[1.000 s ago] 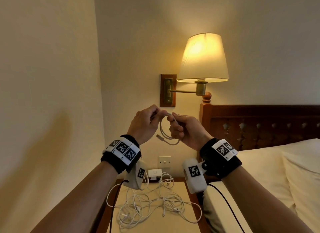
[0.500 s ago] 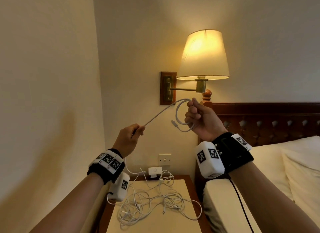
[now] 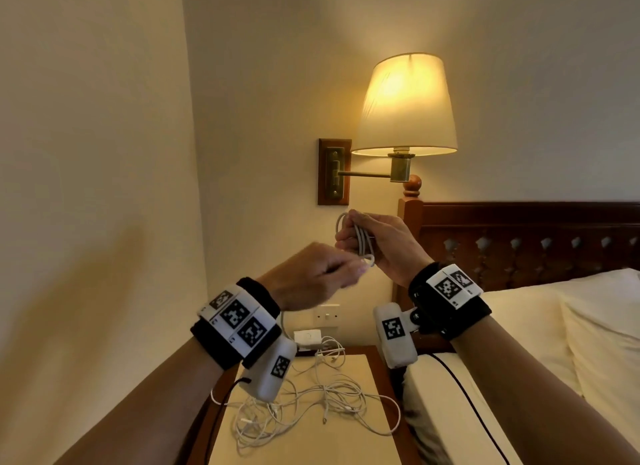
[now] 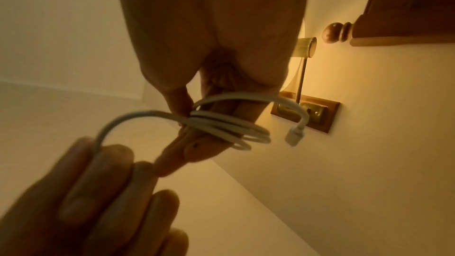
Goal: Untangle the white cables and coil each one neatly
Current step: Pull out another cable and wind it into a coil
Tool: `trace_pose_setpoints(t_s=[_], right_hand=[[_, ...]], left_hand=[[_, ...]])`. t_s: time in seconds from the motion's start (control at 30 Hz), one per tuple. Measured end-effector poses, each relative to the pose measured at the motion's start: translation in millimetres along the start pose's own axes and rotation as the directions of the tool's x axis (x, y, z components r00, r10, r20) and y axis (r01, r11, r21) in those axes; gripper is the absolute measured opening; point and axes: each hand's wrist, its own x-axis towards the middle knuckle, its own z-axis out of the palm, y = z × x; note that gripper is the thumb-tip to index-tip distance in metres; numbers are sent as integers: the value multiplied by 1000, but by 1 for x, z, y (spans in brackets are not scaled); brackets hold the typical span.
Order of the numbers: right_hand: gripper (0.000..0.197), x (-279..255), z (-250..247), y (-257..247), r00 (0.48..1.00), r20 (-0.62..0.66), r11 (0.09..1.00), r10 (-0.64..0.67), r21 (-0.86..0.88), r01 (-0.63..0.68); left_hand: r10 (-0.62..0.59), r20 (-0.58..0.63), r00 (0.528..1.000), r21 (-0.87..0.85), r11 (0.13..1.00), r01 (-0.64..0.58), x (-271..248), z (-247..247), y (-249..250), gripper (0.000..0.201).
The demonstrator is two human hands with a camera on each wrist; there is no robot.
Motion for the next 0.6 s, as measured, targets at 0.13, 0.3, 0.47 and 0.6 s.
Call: trace_pose_setpoints(t_s=[0.13,0.3,0.47,0.6], right_hand=[[27,-2,0,0,998,55,983,-7,-181,17],[32,-2,5,2,996,73,940,42,-340,-15],[35,3,3,7,984,117,962,133,-254,-100],[35,4,0,8,974,137,975,178,-158,-156]], left_hand=[[127,-353,927,136,987,-83,3,-12,-17,30],[63,-542,838,306,943,127,6,-12,-49,38],[-216,-506,835,-38,973,229,5,2,-57,32],[-371,-344,863,-395,891,225,3,3,-54,38]])
